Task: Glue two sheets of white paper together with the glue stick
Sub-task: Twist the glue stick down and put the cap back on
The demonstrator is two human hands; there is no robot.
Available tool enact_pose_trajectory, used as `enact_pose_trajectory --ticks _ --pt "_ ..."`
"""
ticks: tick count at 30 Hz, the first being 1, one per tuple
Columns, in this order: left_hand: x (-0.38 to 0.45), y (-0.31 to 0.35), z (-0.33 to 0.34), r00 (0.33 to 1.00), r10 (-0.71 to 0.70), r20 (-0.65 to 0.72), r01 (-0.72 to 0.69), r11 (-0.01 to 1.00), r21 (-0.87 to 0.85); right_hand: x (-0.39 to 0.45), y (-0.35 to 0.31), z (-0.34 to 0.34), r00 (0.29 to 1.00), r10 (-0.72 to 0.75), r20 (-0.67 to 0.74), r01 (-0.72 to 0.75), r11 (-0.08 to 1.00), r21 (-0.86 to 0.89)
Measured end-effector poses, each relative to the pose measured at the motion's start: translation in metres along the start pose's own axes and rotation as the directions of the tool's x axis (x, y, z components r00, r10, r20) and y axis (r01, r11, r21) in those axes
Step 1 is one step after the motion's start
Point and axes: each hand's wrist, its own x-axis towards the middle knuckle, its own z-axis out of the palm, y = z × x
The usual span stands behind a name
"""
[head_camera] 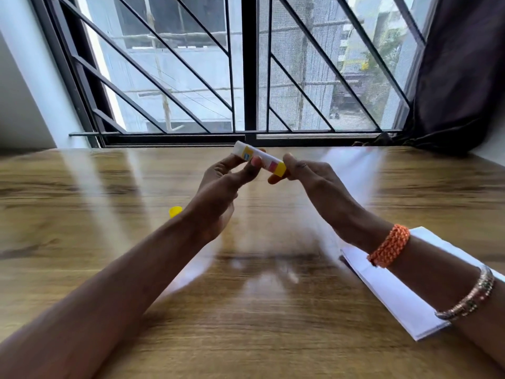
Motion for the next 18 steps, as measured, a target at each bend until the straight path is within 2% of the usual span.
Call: enact_pose_trajectory --ticks 7,9,11,13,15,17,18 --pt "-0.0001 -0.0019 0.0005 0.998 0.04 -0.04 -0.04 0.999 0.005 0.001 -0.0021 -0.0019 1.0 0.012 -0.02 -0.013 1.0 -0.013" --pt "-0.0004 -0.0018 0.0006 0.997 0.048 -0.062 -0.047 0.999 0.025 0.0011 -0.0026 -0.0026 0.998 -0.016 -0.053 0.011 0.996 -0.093" --pt "-0.001 -0.0016 0.0016 0.995 0.063 -0.075 -0.06 0.997 0.04 0.0002 -0.003 -0.0012 0.984 -0.107 -0.142 0.063 0.958 -0.281" --pt "-0.0019 -0.0017 0.0024 0.995 0.06 -0.076 -0.057 0.997 0.043 -0.0024 -0.0031 -0.0007 0.932 -0.295 -0.21 0.144 0.834 -0.532" --pt "-0.0025 -0.0007 0.003 0.996 0.049 -0.071 -0.046 0.998 0.031 -0.0051 -0.0046 -0.0031 0.848 -0.496 -0.188 0.214 0.643 -0.735" --pt "-0.0028 0.001 0.0032 0.997 0.045 -0.066 -0.044 0.999 0.022 -0.0067 -0.0054 -0.0048 0.778 -0.615 -0.127 0.228 0.465 -0.855" --pt "-0.0027 0.0015 0.0031 0.997 0.045 -0.064 -0.044 0.999 0.02 -0.007 -0.0058 -0.0049 0.764 -0.635 -0.11 0.224 0.421 -0.879"
